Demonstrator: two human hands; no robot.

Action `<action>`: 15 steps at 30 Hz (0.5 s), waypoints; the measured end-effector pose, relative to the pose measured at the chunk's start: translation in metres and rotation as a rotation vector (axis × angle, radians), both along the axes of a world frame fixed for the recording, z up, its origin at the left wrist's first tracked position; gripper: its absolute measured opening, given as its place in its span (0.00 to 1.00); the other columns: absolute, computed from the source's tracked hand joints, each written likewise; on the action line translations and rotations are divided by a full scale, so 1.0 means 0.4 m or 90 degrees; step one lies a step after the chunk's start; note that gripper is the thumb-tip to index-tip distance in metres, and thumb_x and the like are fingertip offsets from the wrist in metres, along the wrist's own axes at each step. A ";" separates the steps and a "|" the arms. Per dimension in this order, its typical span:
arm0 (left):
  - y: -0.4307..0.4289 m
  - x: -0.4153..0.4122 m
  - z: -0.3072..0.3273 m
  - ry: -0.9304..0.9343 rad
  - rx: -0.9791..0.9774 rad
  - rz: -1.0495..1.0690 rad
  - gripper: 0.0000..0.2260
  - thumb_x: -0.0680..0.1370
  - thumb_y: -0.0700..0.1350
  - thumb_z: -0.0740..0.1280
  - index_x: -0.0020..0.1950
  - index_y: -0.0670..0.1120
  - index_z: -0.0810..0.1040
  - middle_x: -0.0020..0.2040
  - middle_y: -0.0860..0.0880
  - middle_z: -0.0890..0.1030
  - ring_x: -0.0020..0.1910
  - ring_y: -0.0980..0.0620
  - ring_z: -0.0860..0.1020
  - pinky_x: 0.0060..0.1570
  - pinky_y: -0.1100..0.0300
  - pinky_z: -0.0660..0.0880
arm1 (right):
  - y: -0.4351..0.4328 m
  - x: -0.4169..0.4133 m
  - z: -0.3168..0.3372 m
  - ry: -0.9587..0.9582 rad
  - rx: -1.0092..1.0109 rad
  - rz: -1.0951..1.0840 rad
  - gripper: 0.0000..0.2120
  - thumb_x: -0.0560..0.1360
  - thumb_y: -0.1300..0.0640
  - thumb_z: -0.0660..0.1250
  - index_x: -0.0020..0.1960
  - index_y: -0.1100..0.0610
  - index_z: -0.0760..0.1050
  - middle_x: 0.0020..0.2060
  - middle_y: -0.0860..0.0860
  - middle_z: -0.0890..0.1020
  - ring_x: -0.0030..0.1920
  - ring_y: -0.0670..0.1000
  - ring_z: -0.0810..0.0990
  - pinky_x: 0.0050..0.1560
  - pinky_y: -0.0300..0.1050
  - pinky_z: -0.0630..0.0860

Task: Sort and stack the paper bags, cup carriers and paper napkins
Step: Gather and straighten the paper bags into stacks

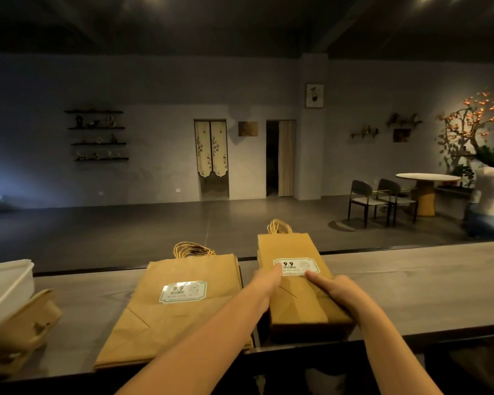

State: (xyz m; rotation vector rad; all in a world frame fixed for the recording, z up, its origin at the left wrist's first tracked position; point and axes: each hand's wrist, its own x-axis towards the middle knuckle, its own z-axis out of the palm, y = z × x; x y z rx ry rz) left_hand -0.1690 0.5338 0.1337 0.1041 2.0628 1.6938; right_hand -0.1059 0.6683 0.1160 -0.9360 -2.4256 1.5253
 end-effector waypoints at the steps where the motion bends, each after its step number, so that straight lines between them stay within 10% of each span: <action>1: 0.002 -0.004 -0.007 0.002 0.004 0.009 0.23 0.81 0.52 0.58 0.72 0.42 0.62 0.62 0.44 0.75 0.54 0.49 0.75 0.51 0.56 0.75 | 0.001 -0.003 0.003 -0.010 0.016 0.008 0.35 0.72 0.37 0.64 0.66 0.65 0.69 0.61 0.59 0.75 0.57 0.57 0.75 0.54 0.46 0.71; 8: -0.004 0.012 -0.027 0.027 -0.003 0.005 0.29 0.82 0.43 0.56 0.77 0.46 0.43 0.68 0.43 0.69 0.63 0.45 0.71 0.55 0.54 0.71 | -0.015 -0.002 0.017 -0.089 0.091 0.017 0.36 0.72 0.33 0.60 0.65 0.62 0.69 0.60 0.57 0.76 0.56 0.55 0.74 0.54 0.47 0.70; 11: -0.005 0.005 -0.030 0.041 -0.010 0.014 0.22 0.81 0.42 0.57 0.74 0.45 0.55 0.65 0.44 0.72 0.61 0.46 0.72 0.49 0.56 0.71 | -0.025 0.002 0.022 -0.109 0.212 0.019 0.30 0.74 0.33 0.56 0.59 0.58 0.73 0.48 0.52 0.78 0.47 0.50 0.74 0.46 0.43 0.70; 15: -0.008 -0.001 -0.036 0.054 -0.027 -0.002 0.17 0.82 0.42 0.58 0.70 0.44 0.61 0.63 0.44 0.73 0.56 0.48 0.71 0.46 0.58 0.69 | -0.043 0.018 0.045 -0.001 0.126 0.049 0.24 0.80 0.47 0.57 0.71 0.58 0.63 0.66 0.56 0.72 0.57 0.53 0.72 0.57 0.45 0.67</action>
